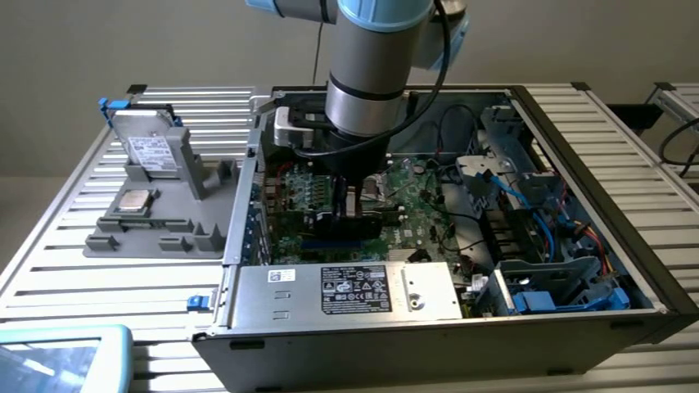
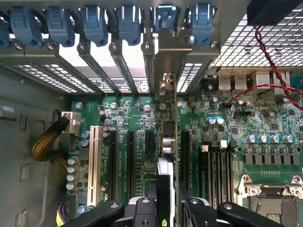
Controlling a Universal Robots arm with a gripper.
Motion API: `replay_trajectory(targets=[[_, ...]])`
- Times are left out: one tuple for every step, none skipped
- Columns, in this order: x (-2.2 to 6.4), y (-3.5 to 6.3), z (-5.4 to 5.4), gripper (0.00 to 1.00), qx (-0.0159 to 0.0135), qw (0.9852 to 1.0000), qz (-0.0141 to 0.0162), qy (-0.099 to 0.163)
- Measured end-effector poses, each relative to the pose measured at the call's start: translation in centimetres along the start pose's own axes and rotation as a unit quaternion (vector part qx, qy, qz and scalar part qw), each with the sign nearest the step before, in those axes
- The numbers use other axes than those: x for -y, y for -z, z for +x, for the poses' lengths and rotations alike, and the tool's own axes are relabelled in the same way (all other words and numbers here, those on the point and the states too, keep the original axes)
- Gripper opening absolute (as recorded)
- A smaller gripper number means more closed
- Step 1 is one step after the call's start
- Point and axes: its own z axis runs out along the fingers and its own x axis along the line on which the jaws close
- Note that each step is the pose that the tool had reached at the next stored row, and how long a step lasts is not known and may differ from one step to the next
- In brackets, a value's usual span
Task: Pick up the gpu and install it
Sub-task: 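Insert the gpu into the slot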
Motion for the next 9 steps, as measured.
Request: replay_trajectory(targets=[[-0.01,0.01,0.05,0.27,-0.0001,1.0000,-0.0001,0.000],[0.00,0.00,0.13,0.27,0.0003,1.0000,0.0000,0.000],[0.00,0.00,0.14,0.27,0.0004,1.0000,0.0000,0.000],[0.00,0.00,0.14,0.27,0.0005,1.0000,0.0001,0.000],[0.00,0.00,0.14,0.27,0.0005,1.0000,0.0002,0.001],[0.00,0.00,0.14,0.27,0.0005,1.0000,0.0002,0.001],[0.00,0.00,0.14,0.27,0.0005,1.0000,0.0005,0.001],[0.00,-0.01,0.14,0.27,0.0006,1.0000,0.0005,0.001],[-0.01,0.00,0.14,0.27,0.0008,1.0000,0.0005,0.001]])
